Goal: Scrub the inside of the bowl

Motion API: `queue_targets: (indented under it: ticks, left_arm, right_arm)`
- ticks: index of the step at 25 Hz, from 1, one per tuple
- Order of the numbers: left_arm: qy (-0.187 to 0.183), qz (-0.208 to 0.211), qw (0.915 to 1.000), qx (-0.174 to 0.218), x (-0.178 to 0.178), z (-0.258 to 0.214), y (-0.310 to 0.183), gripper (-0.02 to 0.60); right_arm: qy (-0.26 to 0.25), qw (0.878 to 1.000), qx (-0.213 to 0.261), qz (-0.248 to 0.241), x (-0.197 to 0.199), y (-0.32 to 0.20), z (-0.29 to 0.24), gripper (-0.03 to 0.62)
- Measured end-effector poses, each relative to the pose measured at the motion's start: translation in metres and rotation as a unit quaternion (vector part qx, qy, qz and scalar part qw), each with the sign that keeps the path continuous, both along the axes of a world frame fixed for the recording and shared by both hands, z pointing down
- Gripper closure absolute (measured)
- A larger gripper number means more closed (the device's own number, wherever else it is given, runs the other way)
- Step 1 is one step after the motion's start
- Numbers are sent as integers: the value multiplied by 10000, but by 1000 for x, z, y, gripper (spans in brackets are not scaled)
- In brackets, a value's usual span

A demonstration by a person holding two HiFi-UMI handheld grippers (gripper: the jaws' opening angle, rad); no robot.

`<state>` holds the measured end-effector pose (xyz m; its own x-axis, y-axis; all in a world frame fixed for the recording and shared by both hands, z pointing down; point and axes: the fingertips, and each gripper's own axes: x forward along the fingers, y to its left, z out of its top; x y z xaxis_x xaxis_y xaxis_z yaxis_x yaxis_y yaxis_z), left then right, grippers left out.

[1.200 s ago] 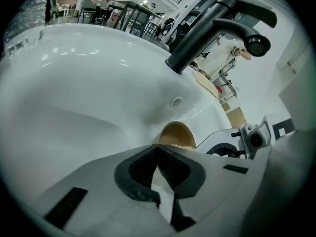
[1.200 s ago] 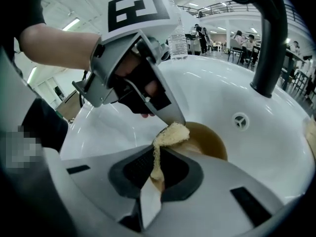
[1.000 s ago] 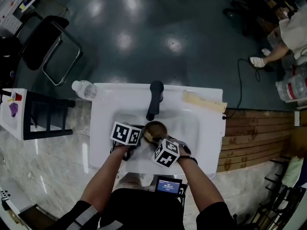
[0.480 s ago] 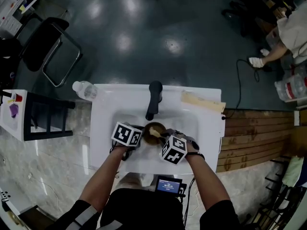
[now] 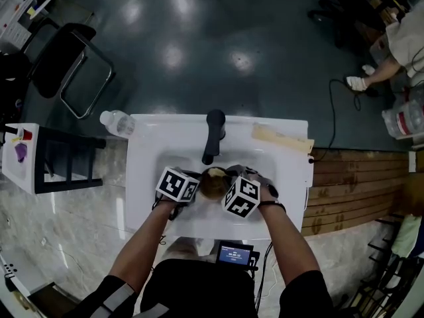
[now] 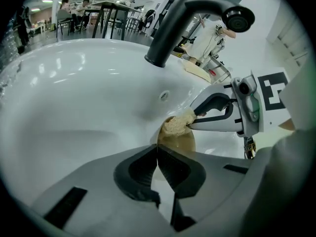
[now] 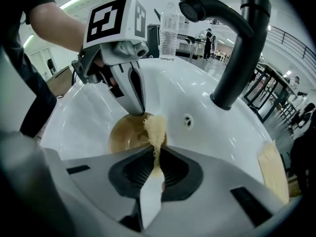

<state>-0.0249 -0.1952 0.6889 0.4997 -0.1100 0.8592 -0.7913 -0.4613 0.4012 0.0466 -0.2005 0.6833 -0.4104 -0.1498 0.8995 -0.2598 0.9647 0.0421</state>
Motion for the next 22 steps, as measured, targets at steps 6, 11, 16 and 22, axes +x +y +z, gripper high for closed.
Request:
queue_targets:
  ticks: [6, 11, 16, 22]
  left_arm:
    - [21, 24, 10000, -22, 3, -1, -1, 574]
    - [28, -43, 10000, -26, 3, 1, -1, 574]
    - [175, -234, 9995, -91, 2, 2, -1, 574]
    - [270, -552, 9978, -236, -3, 4, -2, 574]
  right_arm:
    - [-56, 9991, 297, 311, -18, -13, 0, 556]
    - [-255, 9967, 283, 722, -34, -13, 1, 556]
    - [-468, 9936, 72, 1029, -38, -8, 3, 556]
    - [-633, 9915, -330, 1090, -46, 13, 5, 556]
